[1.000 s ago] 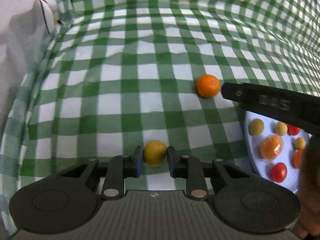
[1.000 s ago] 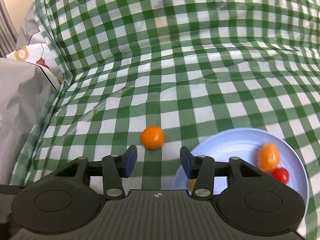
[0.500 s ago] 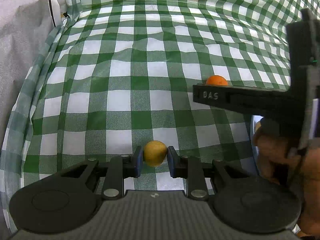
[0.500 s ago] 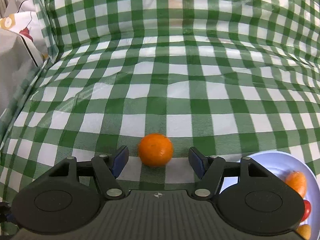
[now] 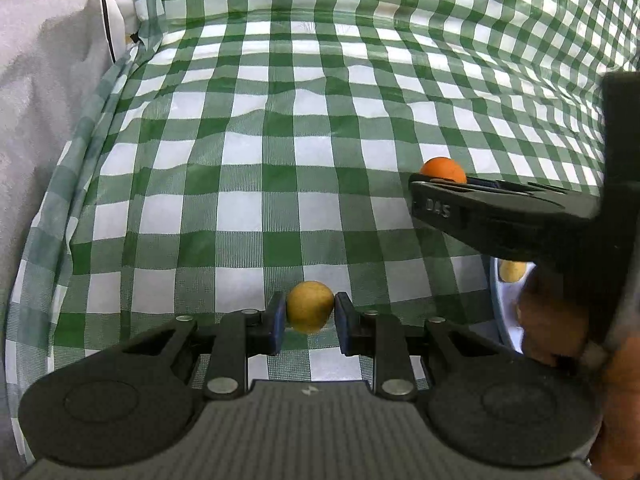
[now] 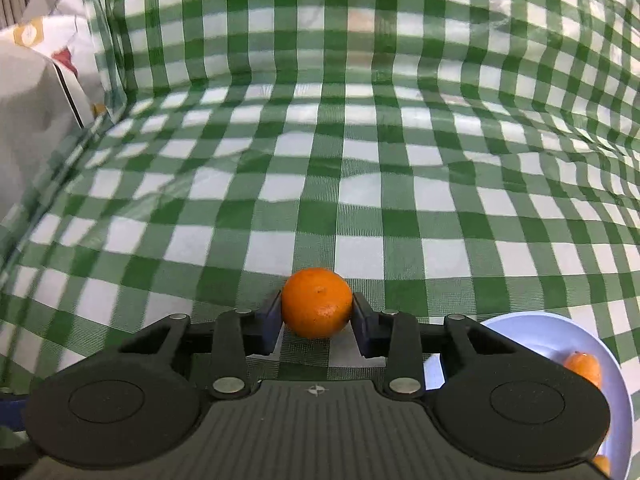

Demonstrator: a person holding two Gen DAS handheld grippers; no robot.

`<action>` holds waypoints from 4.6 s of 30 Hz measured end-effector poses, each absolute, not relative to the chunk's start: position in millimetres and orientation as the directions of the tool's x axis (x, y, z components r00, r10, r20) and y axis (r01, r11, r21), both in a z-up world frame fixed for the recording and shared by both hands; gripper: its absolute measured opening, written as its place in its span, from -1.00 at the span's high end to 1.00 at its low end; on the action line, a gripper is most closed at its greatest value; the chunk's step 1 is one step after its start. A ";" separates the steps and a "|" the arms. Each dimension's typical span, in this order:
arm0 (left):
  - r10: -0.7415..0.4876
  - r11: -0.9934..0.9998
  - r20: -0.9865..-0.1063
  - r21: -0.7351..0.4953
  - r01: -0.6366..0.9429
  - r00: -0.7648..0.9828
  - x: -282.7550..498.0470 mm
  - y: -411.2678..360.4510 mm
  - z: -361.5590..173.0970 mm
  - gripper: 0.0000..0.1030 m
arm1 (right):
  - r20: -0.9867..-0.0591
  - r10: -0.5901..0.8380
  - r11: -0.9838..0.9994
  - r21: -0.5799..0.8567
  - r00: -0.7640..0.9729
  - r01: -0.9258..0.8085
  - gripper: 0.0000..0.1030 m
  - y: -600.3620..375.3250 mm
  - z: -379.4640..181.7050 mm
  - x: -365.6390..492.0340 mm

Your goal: Organize fruits

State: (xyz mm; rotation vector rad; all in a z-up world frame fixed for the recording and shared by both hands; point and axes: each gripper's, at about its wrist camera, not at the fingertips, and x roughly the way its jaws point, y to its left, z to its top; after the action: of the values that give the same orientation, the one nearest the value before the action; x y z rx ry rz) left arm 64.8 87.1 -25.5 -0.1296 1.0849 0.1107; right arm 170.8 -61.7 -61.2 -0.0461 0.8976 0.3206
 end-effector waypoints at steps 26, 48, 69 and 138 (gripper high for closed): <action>0.034 0.991 -0.865 -0.036 -0.129 0.500 35.2 70.7 4.3 0.45 | -0.683 0.253 0.946 0.024 0.685 -0.324 0.27 -161.8 20.5 69.2; -0.191 0.982 -0.741 -0.139 0.131 0.644 58.1 -41.9 10.6 0.46 | -0.799 0.187 0.979 0.105 0.572 -0.173 0.26 -232.5 -8.9 92.4; -0.231 0.970 -0.735 -0.119 0.214 0.638 83.7 -78.2 -1.8 -0.02 | -0.835 0.150 0.985 0.080 0.530 -0.152 -0.01 -225.6 -18.0 102.2; -0.089 0.996 -0.720 -0.065 0.061 0.688 -16.7 -44.2 -2.1 -0.99 | -0.728 0.053 0.998 0.055 0.684 -0.019 -0.98 -237.6 24.4 16.7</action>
State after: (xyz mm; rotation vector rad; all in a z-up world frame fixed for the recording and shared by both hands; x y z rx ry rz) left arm -16.7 -44.2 -2.1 -0.0371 0.8072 -0.0842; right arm 16.7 -237.6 24.4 0.0445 0.8171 0.0401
